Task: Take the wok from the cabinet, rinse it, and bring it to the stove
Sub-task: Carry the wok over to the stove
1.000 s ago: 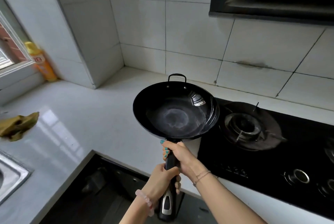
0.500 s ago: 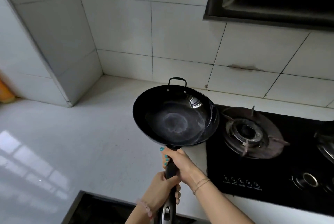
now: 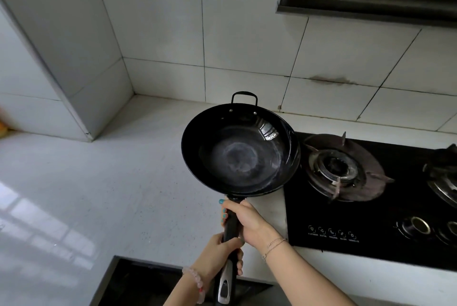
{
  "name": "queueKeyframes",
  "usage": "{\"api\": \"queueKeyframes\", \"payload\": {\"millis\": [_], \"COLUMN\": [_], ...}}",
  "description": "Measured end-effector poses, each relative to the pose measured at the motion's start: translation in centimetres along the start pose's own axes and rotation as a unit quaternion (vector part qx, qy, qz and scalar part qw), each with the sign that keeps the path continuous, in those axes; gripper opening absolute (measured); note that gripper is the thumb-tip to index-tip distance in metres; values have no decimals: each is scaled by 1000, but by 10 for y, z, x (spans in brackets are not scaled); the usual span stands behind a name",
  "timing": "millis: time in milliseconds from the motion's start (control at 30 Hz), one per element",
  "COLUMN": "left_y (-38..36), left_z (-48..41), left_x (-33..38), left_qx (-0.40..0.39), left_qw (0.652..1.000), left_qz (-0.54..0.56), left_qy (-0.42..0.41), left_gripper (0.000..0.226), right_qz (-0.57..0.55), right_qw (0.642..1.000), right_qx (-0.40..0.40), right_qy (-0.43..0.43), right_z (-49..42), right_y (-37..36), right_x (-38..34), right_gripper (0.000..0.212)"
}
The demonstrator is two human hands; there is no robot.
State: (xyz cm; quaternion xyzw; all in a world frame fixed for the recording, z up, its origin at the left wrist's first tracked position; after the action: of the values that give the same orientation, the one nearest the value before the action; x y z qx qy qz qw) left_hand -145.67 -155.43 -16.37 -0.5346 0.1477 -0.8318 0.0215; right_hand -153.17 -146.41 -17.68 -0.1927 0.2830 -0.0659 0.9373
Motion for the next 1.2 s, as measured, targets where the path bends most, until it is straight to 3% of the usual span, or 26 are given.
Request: {"api": "queueKeyframes", "payload": {"millis": [367, 733, 1033, 1200], "left_y": [-3, 20, -2, -11], "left_z": [3, -10, -14, -10], "left_x": [1, 23, 14, 8], "left_qx": [2, -34, 3, 34], "left_qw": [994, 989, 997, 999], "left_qz": [-99, -143, -63, -18], "left_qy": [-46, -27, -35, -16], "left_gripper": [9, 10, 19, 33], "right_qz": [-38, -62, -67, -86], "right_qw": [999, 998, 998, 996], "right_qx": [3, 9, 14, -20], "right_qy": [-2, 4, 3, 14], "right_z": [-10, -13, 1, 13], "right_y": [9, -12, 1, 13], "right_x": [8, -6, -13, -9], "right_gripper": [14, 18, 14, 23]}}
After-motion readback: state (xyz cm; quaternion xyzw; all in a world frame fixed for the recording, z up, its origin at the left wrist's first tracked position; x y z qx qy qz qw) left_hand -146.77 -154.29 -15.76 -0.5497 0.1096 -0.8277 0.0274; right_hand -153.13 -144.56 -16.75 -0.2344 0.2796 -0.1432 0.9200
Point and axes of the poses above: each hand's wrist, its own z-axis away from the middle knuckle, its own y-axis out of the back of the hand, x = y × z, the point moved 1 cm from there along -z, towards the middle knuckle, and after that the axes turned 14 degrees about -y, right-handed, at the moved point
